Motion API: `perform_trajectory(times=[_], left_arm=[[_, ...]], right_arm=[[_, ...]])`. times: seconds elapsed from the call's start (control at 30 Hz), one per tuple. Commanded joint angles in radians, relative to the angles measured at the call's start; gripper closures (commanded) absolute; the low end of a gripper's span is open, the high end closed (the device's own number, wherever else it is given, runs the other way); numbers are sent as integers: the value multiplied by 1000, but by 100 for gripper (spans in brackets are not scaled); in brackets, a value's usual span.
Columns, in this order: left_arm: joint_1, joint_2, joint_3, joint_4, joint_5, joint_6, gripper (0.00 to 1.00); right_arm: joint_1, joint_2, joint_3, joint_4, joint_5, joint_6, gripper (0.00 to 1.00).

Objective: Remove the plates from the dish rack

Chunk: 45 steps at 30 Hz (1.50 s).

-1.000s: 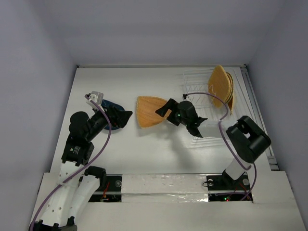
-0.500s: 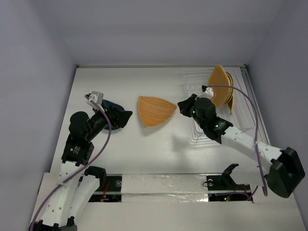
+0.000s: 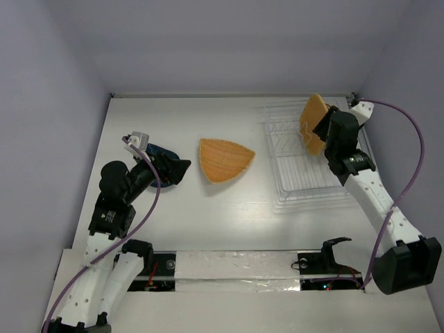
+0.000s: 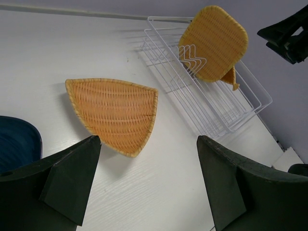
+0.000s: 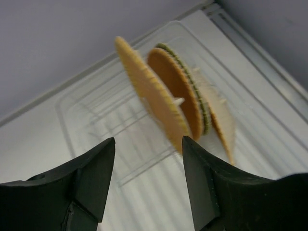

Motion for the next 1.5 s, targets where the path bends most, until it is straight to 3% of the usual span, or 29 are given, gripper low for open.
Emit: perform_trajectory(times=[0.0,0.1,0.47,0.53,0.73,0.97,1.33,1.47], left_arm=[[5,-11,4,54,11,-1,22],[5,-11,4,55,11,-2,22],[5,-5,4,55,12,-2,22],[5,-5,3,58,12,-2,22],[5,-8,3,60,14,-2,22],[5,-5,0,65,17,-7,22],[5,6,-2,66,20,-7,22],[5,6,-2,66,24,-7,22]], right_arm=[[-82,81,48,-34,7,-105,36],[-107,141,87,-24,-5,-147,37],[-120,357,206,-50,19,-236,56],[-120,382,212,-61,24,-243,67],[-120,382,203,-69,-13,-269,87],[-99,334,221,-101,-21,-321,100],[16,305,328,-182,120,-429,100],[27,244,287,-111,148,-412,100]])
